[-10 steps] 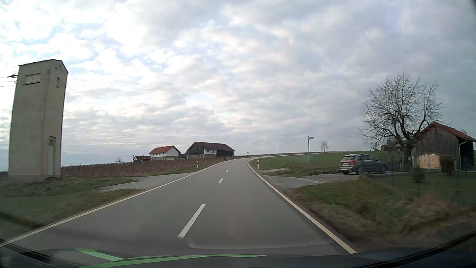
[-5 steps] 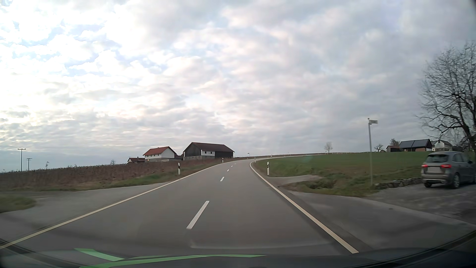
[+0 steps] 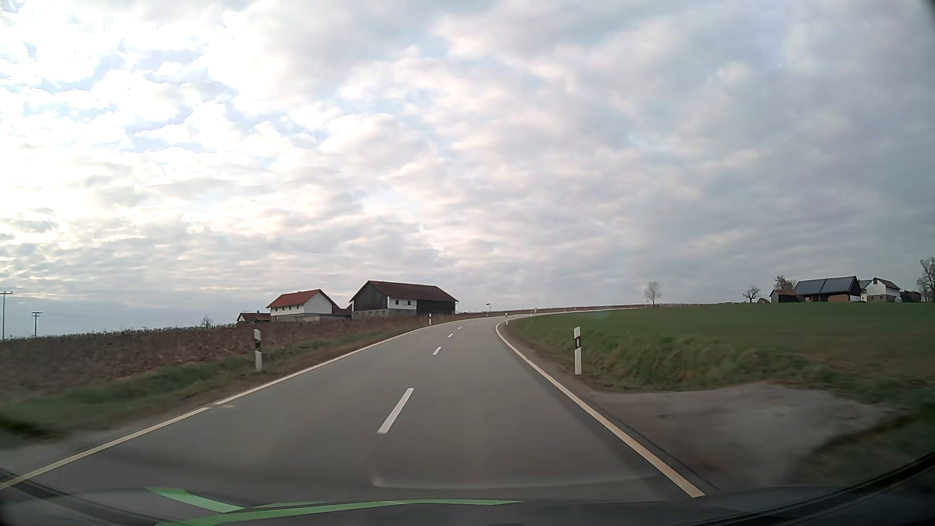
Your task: Follow the waypoints while adhering to traffic rules and regulations
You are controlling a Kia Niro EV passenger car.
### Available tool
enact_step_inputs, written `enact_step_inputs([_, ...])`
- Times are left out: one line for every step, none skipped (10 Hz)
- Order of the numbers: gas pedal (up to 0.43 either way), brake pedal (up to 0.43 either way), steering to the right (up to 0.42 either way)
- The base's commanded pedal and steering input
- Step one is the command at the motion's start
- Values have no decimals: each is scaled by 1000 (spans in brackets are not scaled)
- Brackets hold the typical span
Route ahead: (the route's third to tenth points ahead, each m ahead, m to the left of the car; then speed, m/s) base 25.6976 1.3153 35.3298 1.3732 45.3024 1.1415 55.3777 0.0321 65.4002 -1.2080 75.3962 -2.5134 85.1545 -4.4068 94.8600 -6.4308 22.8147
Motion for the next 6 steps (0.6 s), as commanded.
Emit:
enact_step_inputs([280, 0, 5])
enact_step_inputs([287, 0, 5])
enact_step_inputs([287, 0, 5])
enact_step_inputs([287, 0, 5])
enact_step_inputs([287, 0, 5])
enact_step_inputs([287, 0, 6])
